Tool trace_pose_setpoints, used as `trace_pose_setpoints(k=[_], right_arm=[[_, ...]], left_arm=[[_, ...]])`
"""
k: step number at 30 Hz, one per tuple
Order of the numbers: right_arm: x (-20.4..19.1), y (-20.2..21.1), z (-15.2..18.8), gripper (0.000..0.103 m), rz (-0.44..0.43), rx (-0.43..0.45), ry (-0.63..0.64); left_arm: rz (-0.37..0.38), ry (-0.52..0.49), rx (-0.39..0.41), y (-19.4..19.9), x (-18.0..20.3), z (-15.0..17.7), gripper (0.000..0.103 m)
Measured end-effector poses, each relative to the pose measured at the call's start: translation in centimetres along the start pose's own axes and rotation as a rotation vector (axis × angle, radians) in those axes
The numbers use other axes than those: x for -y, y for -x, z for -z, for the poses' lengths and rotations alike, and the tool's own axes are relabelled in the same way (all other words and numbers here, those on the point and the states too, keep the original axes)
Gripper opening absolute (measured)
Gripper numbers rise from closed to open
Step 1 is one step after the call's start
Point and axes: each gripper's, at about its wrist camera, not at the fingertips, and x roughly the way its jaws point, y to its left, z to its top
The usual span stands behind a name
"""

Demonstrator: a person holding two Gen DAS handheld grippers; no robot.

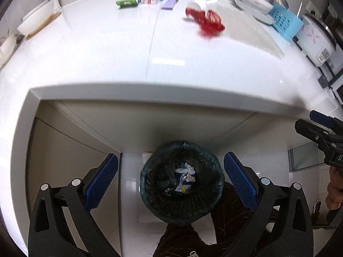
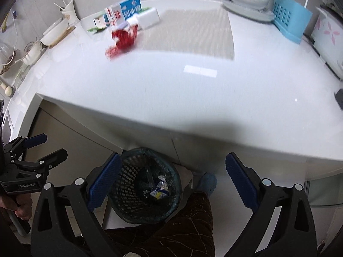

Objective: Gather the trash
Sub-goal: 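Raise both open tools from the bin toward the counter items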

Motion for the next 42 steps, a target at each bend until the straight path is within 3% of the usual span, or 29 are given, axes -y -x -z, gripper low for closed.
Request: trace_pose_setpoints(k=[10, 22, 42], right_arm=[[1.6, 1.7, -5.0, 0.094, 0.006, 0.050, -0.025], [4.2, 2.3, -11.1, 0.094, 0.042, 0.081, -0.043], [8.8, -1.5, -18.1, 0.094, 0.062, 0.030, -0.049]], left_arm=[[0.003, 0.023, 0.052, 2.0, 0.3, -4.8, 0.097], [0.008, -0.024, 0.126, 3.6, 2.7, -12.8, 0.096], [0.017, -0.105, 0.116, -0.8, 7.4, -21.8, 0.095]])
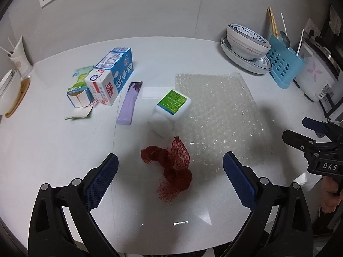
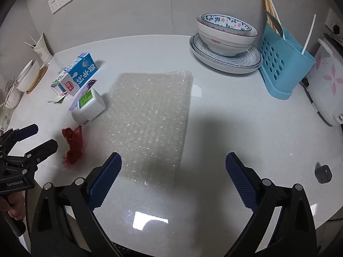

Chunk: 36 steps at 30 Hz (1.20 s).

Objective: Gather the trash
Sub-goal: 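Raise both open tools from the bin toward the counter items, then grasp the white pill bottle with the left tool while the right tool grasps the bubble wrap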

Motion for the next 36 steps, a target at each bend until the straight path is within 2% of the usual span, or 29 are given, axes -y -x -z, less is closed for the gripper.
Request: trace_pose_setpoints(k=[9, 16, 22, 23, 27, 29, 32, 34, 36], right_arm=[[1.7, -3.1, -1.5, 0.094, -0.008, -0.049, -0.017], [1.9, -6.6, -3.3, 0.094, -0.039, -0.106, -0.036], [0.9, -9.4, -4.7, 0.093, -0.042, -0.166, -0.041], [0.6, -9.7, -4.9, 0.093, -0.039, -0.171, -0.039], [-0.2, -11.1, -5.2, 0.084, -0.025, -0.225, -0.035], [-0.7, -11.5, -5.4, 0.083, -0.003, -0.226, -0.021], [-1.5, -11.6, -5.7, 0.078, 0.009, -0.231, -0.018], [-2.2, -11.5, -6.0, 0.063, 0.007, -0.232, -0.008], [-3.2, -11.5, -6.2, 0.052, 0.008, -0.244, 0.005]], left_arm=[[-0.012, -0.022, -0.039, -3.9, 0.2, -2.0, 0.095], [-0.026, -0.038, -0.050, -7.1, 0.1, -4.9, 0.092], [-0.020, -0.041, -0.087, -9.5, -0.1, -6.3, 0.078], [-0.020, -0.043, -0.091, -9.7, -0.1, -6.4, 0.073], [-0.018, -0.056, -0.098, -10.1, 0.1, -6.7, 0.062], [-0.020, -0.061, -0.103, -10.3, 0.1, -6.8, 0.054], [-0.019, -0.054, -0.108, -10.4, 0.0, -6.9, 0.054], [-0.019, -0.049, -0.111, -10.5, 0.0, -6.9, 0.053], [-0.019, -0.045, -0.110, -10.4, 0.0, -6.9, 0.053]])
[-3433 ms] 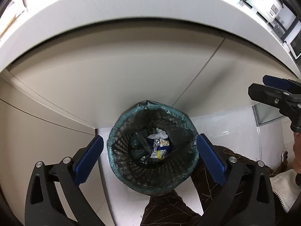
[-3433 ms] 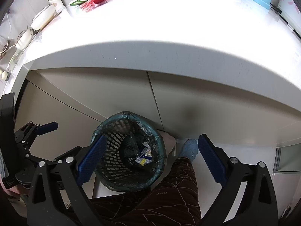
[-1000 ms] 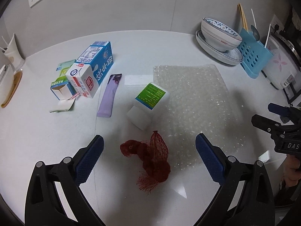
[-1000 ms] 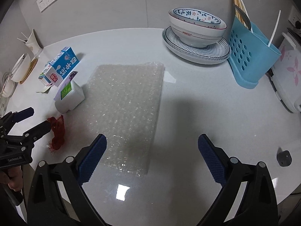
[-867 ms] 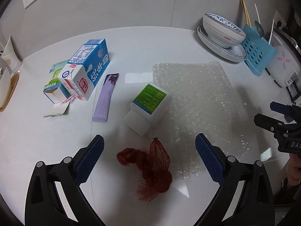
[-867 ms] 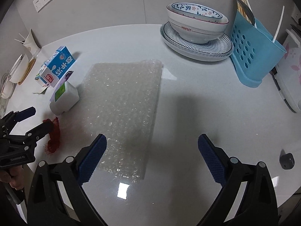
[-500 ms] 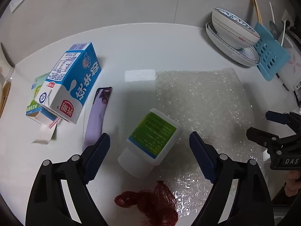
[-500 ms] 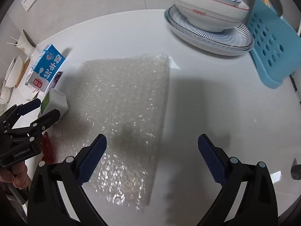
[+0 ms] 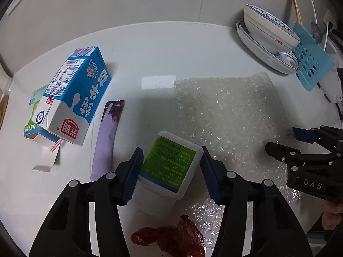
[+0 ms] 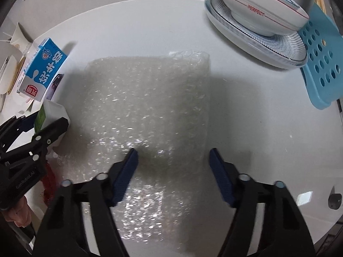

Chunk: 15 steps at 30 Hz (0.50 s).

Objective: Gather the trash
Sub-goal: 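Grasp the white pill bottle with the left tool while the right tool grasps the bubble wrap, then lift the bottle and bubble wrap and carry them down toward the bin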

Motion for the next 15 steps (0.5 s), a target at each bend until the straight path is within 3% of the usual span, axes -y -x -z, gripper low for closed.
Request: trace_pose_setpoints(k=[2, 4, 6, 15], right_arm=[[-0.5, 0.0, -0.2, 0.044, 0.003, -0.009, -0.003], [-0.9, 0.1, -0.4, 0.022, -0.005, -0.008, -0.005], [-1.2, 0.1, -0.5, 0.013, -0.012, -0.011, -0.003], [-1.8, 1.7, 0.3, 0.009, -0.004, 0.044, -0.024]], left_arm=[[0.000, 0.007, 0.002, 0.0, 0.0, 0.1, 0.052], [0.001, 0.018, 0.003, 0.2, -0.3, 0.2, 0.052], [-0.001, 0.023, 0.007, 0.4, -0.5, 0.3, 0.052], [-0.027, 0.049, 0.030, 2.3, -1.6, 0.6, 0.052]])
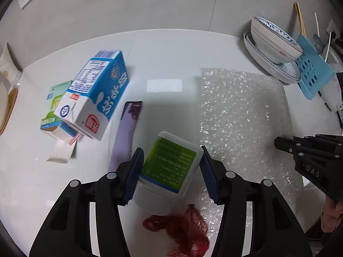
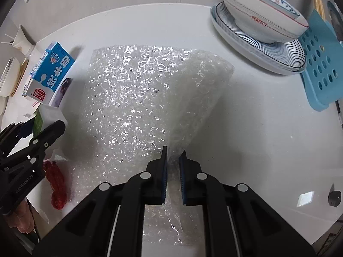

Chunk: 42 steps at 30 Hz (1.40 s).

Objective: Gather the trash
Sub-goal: 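Lift the bottle and bubble wrap and carry them down toward the bin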

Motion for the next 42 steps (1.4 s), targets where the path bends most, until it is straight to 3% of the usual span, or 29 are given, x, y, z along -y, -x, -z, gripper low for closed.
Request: trace_pose_setpoints(k=[12, 24, 42], right_arm=[[-0.6, 4.1, 2.7, 0.009, 0.022, 0.123, -0.019], [1.1, 8.7, 1.6, 0.009, 0.011, 0.241, -0.037], [0.1, 13.1, 3.1, 0.009, 0.008, 0.333, -0.075]], left_arm=[[-0.019, 0.033, 0.031, 3.2, -2.3, 1.2, 0.052], [-0.043, 0.069, 0.081, 7.9, -4.9, 1.9, 0.052], [-0.040, 0.072, 0.112, 12.0, -5.8, 3.8, 0.051]])
